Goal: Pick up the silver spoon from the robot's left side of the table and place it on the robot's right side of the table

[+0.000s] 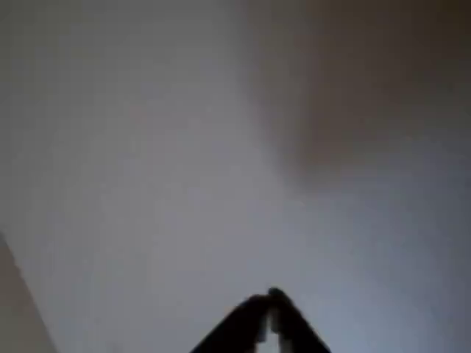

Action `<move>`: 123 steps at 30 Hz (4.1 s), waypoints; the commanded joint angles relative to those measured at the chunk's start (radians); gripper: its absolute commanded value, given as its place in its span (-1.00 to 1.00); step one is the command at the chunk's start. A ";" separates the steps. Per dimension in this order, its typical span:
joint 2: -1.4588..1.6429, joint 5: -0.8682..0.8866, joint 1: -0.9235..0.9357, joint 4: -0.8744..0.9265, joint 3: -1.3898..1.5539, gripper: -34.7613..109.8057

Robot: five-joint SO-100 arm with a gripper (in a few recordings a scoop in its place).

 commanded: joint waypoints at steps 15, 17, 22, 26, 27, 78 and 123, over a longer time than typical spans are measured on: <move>0.002 -0.006 0.012 0.000 -0.003 -0.54; 0.002 -0.006 0.012 0.000 -0.003 -0.54; 0.002 -0.006 0.012 0.000 -0.003 -0.54; 0.002 -0.006 0.012 0.000 -0.003 -0.54; 0.002 -0.006 0.012 0.000 -0.003 -0.54; 0.008 -0.426 -0.508 0.008 0.012 -0.54; -2.683 -0.650 -0.787 0.462 -2.724 -0.09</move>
